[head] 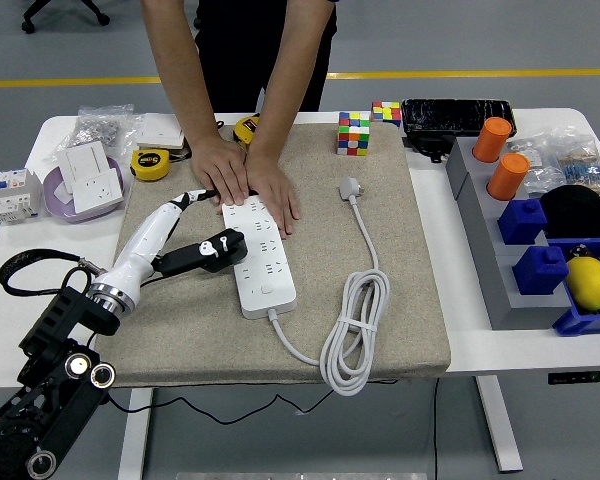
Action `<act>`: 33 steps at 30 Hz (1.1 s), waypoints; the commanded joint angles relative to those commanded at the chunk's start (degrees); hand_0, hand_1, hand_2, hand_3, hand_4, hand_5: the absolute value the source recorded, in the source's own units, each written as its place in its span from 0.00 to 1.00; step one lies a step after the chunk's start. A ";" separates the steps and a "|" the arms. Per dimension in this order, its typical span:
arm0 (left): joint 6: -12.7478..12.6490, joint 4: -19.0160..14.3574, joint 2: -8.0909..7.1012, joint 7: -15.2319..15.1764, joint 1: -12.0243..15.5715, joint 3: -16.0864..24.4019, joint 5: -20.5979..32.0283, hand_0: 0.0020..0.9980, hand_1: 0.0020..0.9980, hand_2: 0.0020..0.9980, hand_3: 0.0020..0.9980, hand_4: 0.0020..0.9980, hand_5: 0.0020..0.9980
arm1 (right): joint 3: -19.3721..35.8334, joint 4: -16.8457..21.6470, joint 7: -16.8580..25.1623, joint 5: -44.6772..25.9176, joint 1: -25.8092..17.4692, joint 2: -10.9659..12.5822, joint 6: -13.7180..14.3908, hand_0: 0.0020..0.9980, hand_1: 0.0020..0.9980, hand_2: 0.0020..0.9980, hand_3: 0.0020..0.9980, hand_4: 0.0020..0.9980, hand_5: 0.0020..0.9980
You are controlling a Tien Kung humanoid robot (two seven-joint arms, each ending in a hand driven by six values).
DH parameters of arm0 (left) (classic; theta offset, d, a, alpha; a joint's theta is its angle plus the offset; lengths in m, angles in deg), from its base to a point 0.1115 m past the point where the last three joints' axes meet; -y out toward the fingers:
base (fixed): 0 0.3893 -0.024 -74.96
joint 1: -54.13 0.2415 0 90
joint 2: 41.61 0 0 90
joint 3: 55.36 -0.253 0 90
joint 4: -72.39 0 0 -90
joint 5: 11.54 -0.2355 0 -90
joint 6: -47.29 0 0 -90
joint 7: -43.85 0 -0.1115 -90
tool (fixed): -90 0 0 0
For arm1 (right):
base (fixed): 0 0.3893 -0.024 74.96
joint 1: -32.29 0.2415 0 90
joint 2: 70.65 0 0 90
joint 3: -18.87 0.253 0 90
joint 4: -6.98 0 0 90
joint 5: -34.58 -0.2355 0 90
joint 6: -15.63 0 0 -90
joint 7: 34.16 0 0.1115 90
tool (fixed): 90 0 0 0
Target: Pick up the plug,place it near the board,insert it into the board,press the button
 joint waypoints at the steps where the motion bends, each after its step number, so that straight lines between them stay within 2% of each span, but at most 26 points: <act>1: 0.09 -0.42 0.03 0.05 0.64 -0.14 -0.36 0.99 0.99 0.95 0.90 1.00 0.78 | 0.03 0.00 -0.02 0.04 -0.02 0.00 -0.01 0.87 0.78 0.77 0.80 1.00 0.85; 6: 0.51 -0.61 0.07 0.09 2.21 -1.27 -1.86 1.00 0.98 0.95 0.90 1.00 0.79 | -0.01 0.00 -0.02 -0.07 -0.04 -0.02 0.00 0.87 0.78 0.77 0.80 1.00 0.85; 12: 0.81 0.13 0.08 0.14 2.39 -2.61 -2.75 1.00 0.98 0.94 0.90 1.00 0.80 | -0.06 0.00 0.04 -0.25 -0.04 -0.01 0.03 0.87 0.78 0.77 0.80 1.00 0.86; 23: 1.37 2.50 -0.87 0.53 -0.06 -5.79 -4.04 1.00 0.97 0.92 0.89 1.00 0.82 | 0.11 0.00 -0.04 -0.15 -0.09 0.01 0.04 0.87 0.78 0.77 0.80 1.00 0.87; 33: 1.61 3.38 -1.37 0.88 -2.67 -8.61 -5.41 1.00 0.97 0.92 0.89 1.00 0.84 | 0.17 0.00 -0.09 -0.13 -0.02 0.03 0.09 0.87 0.78 0.76 0.80 1.00 0.87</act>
